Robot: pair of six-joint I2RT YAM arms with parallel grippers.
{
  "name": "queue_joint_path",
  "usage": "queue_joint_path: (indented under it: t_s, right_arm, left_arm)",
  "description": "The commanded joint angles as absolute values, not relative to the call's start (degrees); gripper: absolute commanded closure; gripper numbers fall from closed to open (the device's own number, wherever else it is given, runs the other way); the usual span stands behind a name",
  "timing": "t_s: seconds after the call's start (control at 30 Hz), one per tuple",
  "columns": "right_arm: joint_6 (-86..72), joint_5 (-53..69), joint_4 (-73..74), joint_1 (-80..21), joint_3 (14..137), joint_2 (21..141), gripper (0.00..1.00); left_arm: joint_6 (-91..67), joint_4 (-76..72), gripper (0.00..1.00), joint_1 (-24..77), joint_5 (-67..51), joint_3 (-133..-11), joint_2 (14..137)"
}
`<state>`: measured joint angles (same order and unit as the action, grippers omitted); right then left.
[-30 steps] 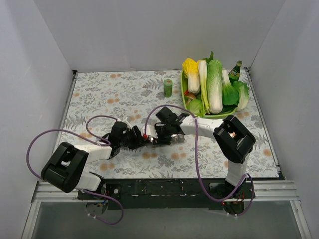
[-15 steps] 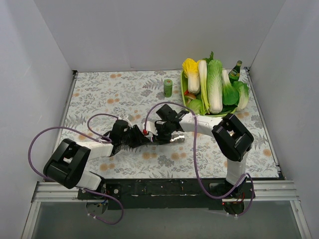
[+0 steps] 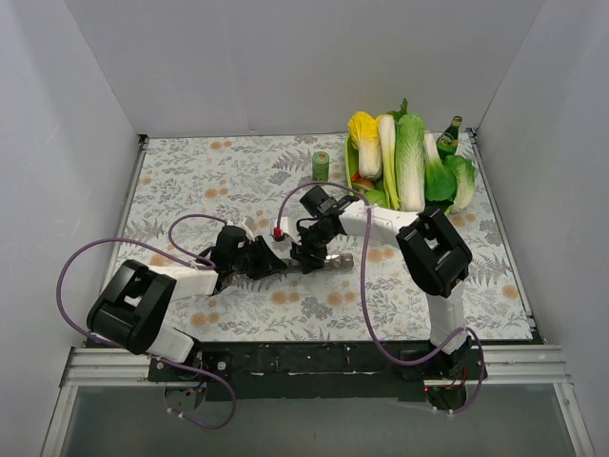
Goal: Sort the pills into containers
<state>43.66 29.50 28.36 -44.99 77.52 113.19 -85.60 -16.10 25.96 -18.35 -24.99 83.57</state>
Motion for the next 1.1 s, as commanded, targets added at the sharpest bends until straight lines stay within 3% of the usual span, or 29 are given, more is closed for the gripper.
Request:
queue_joint_path:
  t_s: [0.0,0.2,0.63,1.07]
  right_arm:
    - [42.1,36.3,35.5,-43.0,84.1,117.9,0.40]
    - [42.2,37.4,37.7,-41.7,87.8,119.4,0.27]
    - [43.1,35.2,38.9,-40.1,92.9,117.3,0.19]
    - [51.0,28.7,36.2,-44.0,83.8,112.7,0.13]
  left_arm:
    - [-83.1,-9.5,0.73,26.3,-15.7,-24.1,85.6]
    - [-82.8,-9.1,0.73,26.2,-16.3,-24.4,85.8]
    - [-83.0,-8.8,0.72,26.3,-16.3,-24.7,85.5]
    - [-83.4,-9.0,0.70,26.3,-17.1,-25.7,86.3]
